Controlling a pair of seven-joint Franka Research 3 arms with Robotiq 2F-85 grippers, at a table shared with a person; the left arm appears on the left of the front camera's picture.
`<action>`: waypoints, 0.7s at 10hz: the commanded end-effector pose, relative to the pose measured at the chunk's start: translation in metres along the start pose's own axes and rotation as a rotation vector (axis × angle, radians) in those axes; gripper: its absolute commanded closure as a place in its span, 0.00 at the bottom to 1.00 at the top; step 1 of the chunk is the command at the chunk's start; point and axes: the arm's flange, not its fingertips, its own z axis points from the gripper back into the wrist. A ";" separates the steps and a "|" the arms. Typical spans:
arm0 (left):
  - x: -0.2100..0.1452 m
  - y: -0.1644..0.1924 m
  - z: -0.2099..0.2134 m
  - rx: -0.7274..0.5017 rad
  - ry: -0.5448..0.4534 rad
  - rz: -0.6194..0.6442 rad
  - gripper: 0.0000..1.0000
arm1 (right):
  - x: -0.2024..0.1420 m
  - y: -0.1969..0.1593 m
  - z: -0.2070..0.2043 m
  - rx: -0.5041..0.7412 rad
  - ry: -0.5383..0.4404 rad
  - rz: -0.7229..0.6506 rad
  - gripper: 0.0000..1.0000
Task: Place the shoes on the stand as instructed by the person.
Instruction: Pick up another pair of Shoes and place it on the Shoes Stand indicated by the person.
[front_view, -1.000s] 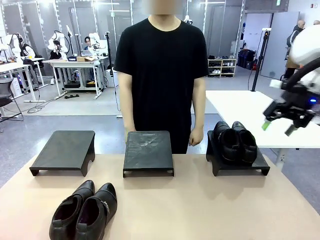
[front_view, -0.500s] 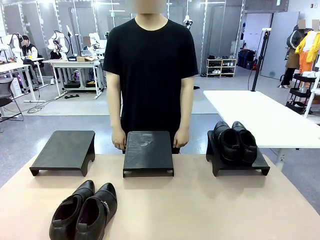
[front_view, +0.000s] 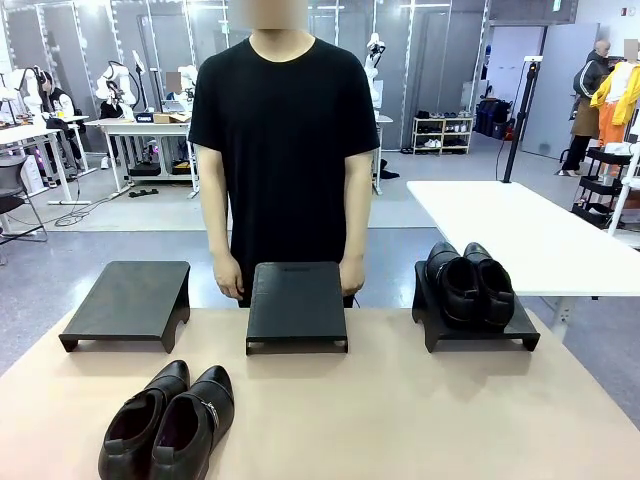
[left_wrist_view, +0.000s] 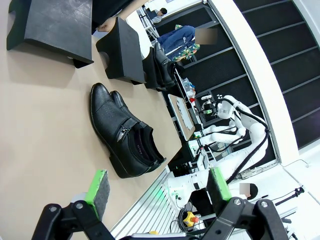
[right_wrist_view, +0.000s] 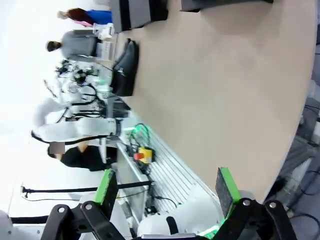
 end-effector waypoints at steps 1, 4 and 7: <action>0.000 -0.001 0.001 -0.002 -0.001 -0.005 0.00 | -0.002 -0.016 0.009 0.095 -0.027 0.022 0.00; 0.000 -0.001 0.001 -0.002 -0.001 -0.005 0.00 | -0.001 -0.035 0.004 0.180 -0.013 -0.018 0.00; 0.000 -0.001 0.001 -0.002 -0.001 -0.005 0.00 | -0.015 -0.031 0.002 0.114 -0.025 -0.019 0.00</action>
